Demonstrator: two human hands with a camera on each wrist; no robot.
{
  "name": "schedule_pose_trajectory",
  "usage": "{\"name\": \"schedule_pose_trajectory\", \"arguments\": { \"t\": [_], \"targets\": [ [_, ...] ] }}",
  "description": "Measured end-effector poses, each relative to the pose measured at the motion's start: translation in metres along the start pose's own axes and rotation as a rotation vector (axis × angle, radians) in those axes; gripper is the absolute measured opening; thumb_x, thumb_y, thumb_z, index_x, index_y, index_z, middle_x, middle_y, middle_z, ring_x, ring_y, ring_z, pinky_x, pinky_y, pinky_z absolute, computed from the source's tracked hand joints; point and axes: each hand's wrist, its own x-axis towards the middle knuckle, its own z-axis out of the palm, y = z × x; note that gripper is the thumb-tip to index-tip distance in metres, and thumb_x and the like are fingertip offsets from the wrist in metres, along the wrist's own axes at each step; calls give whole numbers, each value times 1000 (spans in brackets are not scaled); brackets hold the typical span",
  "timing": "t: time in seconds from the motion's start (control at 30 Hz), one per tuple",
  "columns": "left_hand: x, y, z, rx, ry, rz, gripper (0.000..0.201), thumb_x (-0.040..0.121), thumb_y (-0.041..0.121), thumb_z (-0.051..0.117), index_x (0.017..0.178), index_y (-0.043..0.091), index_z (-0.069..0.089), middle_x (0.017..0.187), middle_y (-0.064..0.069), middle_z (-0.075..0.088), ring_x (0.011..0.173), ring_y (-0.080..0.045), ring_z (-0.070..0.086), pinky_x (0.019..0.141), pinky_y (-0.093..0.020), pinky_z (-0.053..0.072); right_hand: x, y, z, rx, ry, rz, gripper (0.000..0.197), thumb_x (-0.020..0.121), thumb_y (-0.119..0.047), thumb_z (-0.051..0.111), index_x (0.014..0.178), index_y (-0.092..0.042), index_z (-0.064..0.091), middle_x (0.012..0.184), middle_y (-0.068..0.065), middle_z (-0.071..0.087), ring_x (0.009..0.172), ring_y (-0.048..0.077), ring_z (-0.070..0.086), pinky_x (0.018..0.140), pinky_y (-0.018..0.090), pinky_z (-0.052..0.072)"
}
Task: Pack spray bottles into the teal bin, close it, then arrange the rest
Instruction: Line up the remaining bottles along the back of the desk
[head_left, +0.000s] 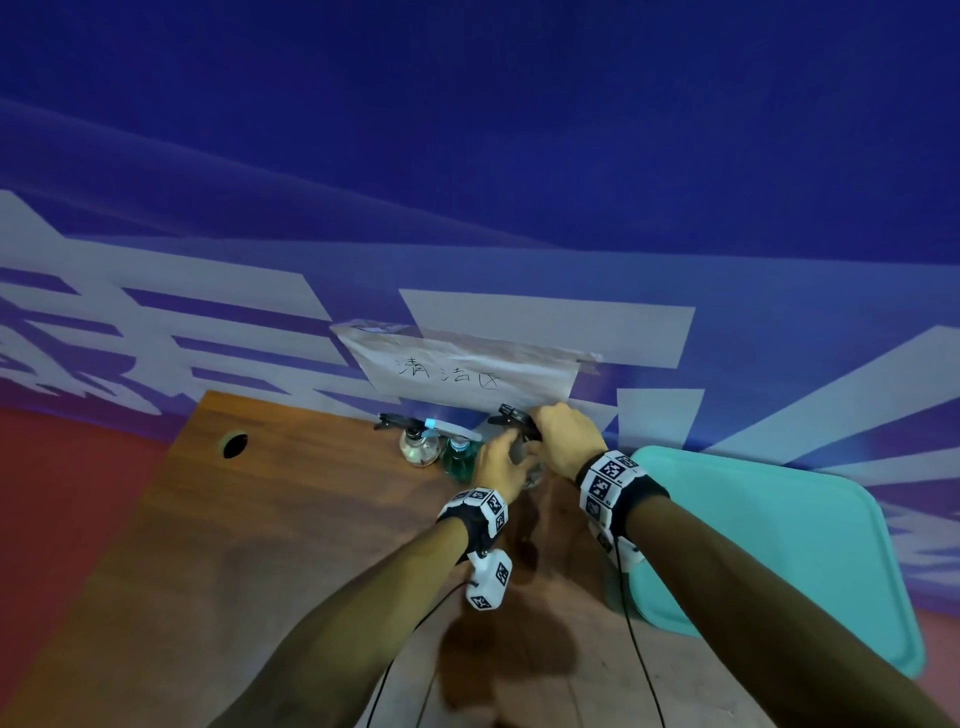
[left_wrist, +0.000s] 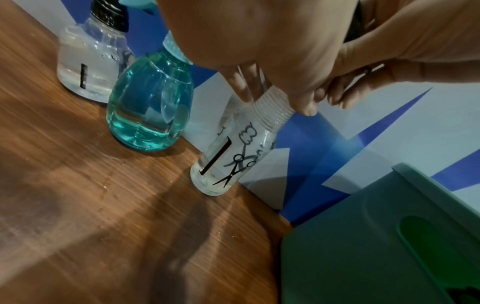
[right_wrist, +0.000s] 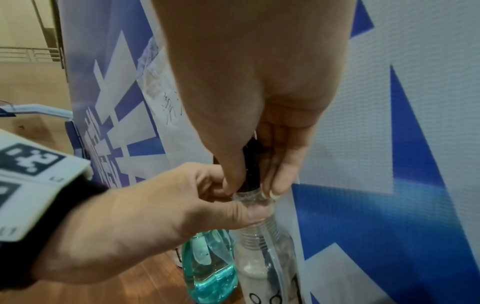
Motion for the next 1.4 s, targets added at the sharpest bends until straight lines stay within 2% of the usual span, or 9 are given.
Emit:
{"name": "schedule_pose_trajectory", "arguments": {
  "t": [0.13, 0.27, 0.5, 0.87, 0.97, 1.07, 1.27, 1.33, 1.4],
  "targets": [
    [4, -2, 0, -48, 5, -35, 15, 85, 6, 74, 100, 6, 70, 91, -3, 66, 84, -21, 62, 78, -28, 51, 3, -3, 0, 44, -40, -10, 23, 81, -23, 74, 100, -15, 66, 96, 10, 71, 90, 33, 68, 77, 40, 57],
    [8, -1, -4, -11, -13, -22, 12, 88, 12, 73, 88, 14, 62, 83, 0, 57, 76, -16, 51, 73, -26, 44, 7, -2, -1, 50, -34, -27, 25, 82, -24, 75, 103, -15, 65, 100, 11, 70, 94, 33, 67, 80, 40, 57],
    [16, -8, -10, 73, -85, -22, 12, 87, 16, 73, 87, 8, 64, 85, -6, 66, 78, -24, 63, 78, -41, 57, 7, -4, -3, 55, -25, -41, 28, 86, -24, 76, 108, -11, 64, 106, 13, 69, 99, 33, 66, 86, 38, 55],
    [15, -11, -17, 130, -75, 4, 12, 89, 12, 71, 83, 6, 61, 82, -8, 63, 72, -22, 56, 68, -36, 52, 0, -15, -6, 84, -35, -22, 31, 86, -25, 75, 113, -14, 64, 104, 10, 70, 99, 30, 67, 86, 40, 57],
    [17, -15, -14, 84, -80, -15, 13, 89, 16, 73, 88, 9, 62, 82, 0, 58, 73, -17, 51, 68, -27, 45, 0, -19, -9, 66, -31, -4, 29, 85, -21, 75, 111, -13, 64, 104, 10, 69, 97, 30, 67, 85, 38, 56],
    [18, -20, -12, 21, -60, -26, 17, 89, 15, 74, 103, 6, 68, 91, -7, 63, 77, -13, 48, 74, -27, 43, 1, -23, -8, 26, -29, 12, 31, 82, -17, 75, 110, -8, 65, 105, 13, 69, 98, 32, 67, 86, 39, 56],
    [20, -24, -8, -3, -63, -55, 29, 91, 8, 70, 119, 2, 67, 105, -12, 70, 86, -19, 60, 80, -26, 51, -1, -24, -2, 23, 17, 22, 27, 90, -22, 69, 113, -10, 60, 106, 12, 68, 100, 32, 66, 84, 40, 54],
    [19, -25, -6, 2, -53, -48, 29, 90, 1, 67, 119, 4, 67, 106, -10, 71, 90, -21, 65, 78, -23, 51, -5, -24, 1, 73, 37, 29, 28, 89, -23, 69, 112, -12, 57, 104, 11, 68, 97, 32, 67, 81, 39, 53],
    [17, -27, -4, 15, -34, -28, 31, 88, -2, 66, 118, 6, 68, 104, -7, 73, 93, -22, 68, 79, -26, 55, -9, -24, 6, 121, 57, 33, 32, 88, -23, 68, 113, -12, 53, 101, 12, 68, 94, 34, 68, 78, 39, 54]
  ]
}}
